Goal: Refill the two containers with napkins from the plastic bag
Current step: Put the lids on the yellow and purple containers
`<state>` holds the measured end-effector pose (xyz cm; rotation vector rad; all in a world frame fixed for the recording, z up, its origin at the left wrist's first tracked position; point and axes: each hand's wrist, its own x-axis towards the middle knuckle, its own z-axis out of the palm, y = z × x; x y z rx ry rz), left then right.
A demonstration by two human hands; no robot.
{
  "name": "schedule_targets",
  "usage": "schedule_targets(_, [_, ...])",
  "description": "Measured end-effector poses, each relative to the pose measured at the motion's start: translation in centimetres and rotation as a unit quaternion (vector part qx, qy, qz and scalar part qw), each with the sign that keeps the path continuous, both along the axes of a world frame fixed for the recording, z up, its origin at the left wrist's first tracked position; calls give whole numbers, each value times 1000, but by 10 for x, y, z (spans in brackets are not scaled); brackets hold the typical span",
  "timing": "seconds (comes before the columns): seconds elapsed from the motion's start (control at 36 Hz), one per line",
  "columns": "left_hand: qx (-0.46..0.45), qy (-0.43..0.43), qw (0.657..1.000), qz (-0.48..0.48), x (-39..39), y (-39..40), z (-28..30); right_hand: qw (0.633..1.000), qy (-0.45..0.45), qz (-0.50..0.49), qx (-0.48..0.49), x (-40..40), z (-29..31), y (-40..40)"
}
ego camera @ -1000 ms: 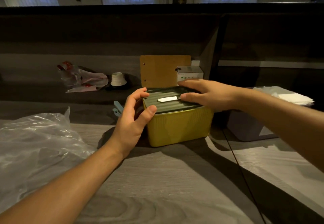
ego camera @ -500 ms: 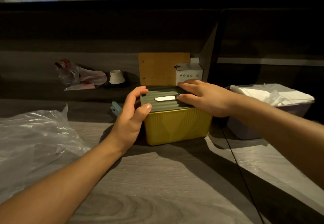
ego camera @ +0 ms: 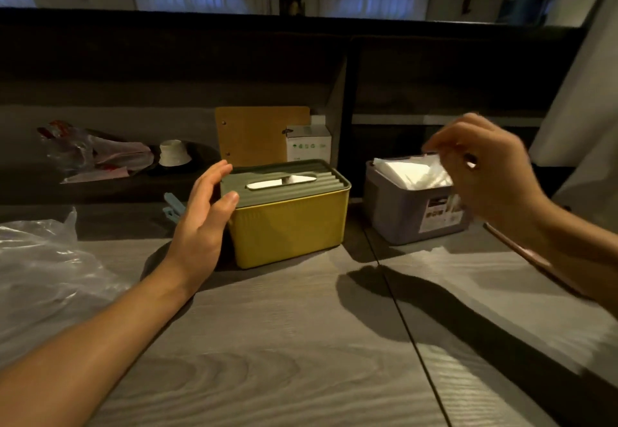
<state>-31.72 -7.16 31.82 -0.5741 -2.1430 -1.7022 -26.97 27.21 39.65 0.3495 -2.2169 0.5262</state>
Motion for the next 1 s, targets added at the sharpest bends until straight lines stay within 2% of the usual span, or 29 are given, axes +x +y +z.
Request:
schedule_targets(0.08, [-7, 36, 999, 13, 2, -1, -1, 989, -77, -84, -95, 6, 4, 33])
schedule_targets(0.14, [-11, 75, 996, 46, 2, -3, -2, 965, -167, -147, -142, 1, 0, 52])
schedule_targets(0.19, [-34, 138, 986, 87, 5, -2, -1, 926, -253, -127, -251, -4, -9, 61])
schedule_targets(0.25, [-68, 201, 971, 110, 10, 0, 0, 865, -325, -57, -378, -5, -19, 59])
schedule_targets(0.28, [-88, 227, 963, 114, 13, 2, 0, 850, -338, -36, -404, -7, -24, 58])
schedule_targets(0.47, [-231, 367, 899, 65, 25, 12, -1, 876, -304, -61, -371, -10, -29, 47])
schedule_targets(0.64, [-307, 406, 858, 74, 25, 14, -1, 881, -316, -36, -350, 3, -25, 58])
schedule_targets(0.67, [-314, 408, 854, 71, 25, 14, -1, 889, -307, -56, -334, 7, -24, 65])
schedule_targets(0.72, [-329, 408, 850, 59, 24, 16, -1, 912, -308, -172, -210, 12, -24, 85])
schedule_targets(0.75, [-339, 405, 847, 52, 23, 16, -2, 904, -337, -233, -120, 14, -27, 95])
schedule_targets(0.81, [-355, 382, 852, 41, 20, 17, -4, 856, -420, -299, 44, 19, -38, 108])
schedule_targets(0.86, [-363, 343, 866, 31, 16, 17, -6, 821, -452, -318, 145, 23, -52, 113])
schedule_targets(0.94, [-381, 293, 877, 13, 11, 17, -10, 857, -409, -292, 112, 25, -58, 108])
schedule_targets(1.0, [-384, 266, 884, -1, 9, 16, -12, 866, -407, -279, 81, 20, -59, 105])
